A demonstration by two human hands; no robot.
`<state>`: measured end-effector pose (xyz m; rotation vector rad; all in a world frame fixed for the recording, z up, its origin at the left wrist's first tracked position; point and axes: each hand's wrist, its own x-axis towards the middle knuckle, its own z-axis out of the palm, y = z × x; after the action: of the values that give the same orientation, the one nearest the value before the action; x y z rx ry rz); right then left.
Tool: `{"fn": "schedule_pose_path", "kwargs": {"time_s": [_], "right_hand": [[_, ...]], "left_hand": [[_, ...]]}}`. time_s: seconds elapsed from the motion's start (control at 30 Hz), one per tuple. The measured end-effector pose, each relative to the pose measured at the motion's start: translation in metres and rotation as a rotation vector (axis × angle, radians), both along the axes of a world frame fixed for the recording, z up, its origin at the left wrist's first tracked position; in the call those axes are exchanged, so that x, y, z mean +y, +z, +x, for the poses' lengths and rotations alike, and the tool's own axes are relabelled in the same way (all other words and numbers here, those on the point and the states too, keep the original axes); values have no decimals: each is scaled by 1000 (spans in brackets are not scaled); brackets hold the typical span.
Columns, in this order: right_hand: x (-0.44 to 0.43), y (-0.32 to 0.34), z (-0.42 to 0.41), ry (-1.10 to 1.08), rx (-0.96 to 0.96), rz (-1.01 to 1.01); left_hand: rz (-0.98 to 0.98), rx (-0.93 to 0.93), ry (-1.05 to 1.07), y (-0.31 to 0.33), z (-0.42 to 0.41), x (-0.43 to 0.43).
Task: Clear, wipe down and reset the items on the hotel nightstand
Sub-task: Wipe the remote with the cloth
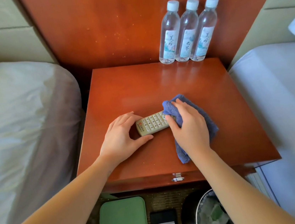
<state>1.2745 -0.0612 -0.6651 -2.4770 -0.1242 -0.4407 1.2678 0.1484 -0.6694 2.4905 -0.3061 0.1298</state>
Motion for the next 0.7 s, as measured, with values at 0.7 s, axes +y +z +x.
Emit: {"fn": "schedule_pose_path", "kwargs": {"time_s": [0.7], "right_hand": [[-12, 34, 3, -84, -48, 99]], "left_hand": [[29, -37, 12, 14, -8, -4]]}}
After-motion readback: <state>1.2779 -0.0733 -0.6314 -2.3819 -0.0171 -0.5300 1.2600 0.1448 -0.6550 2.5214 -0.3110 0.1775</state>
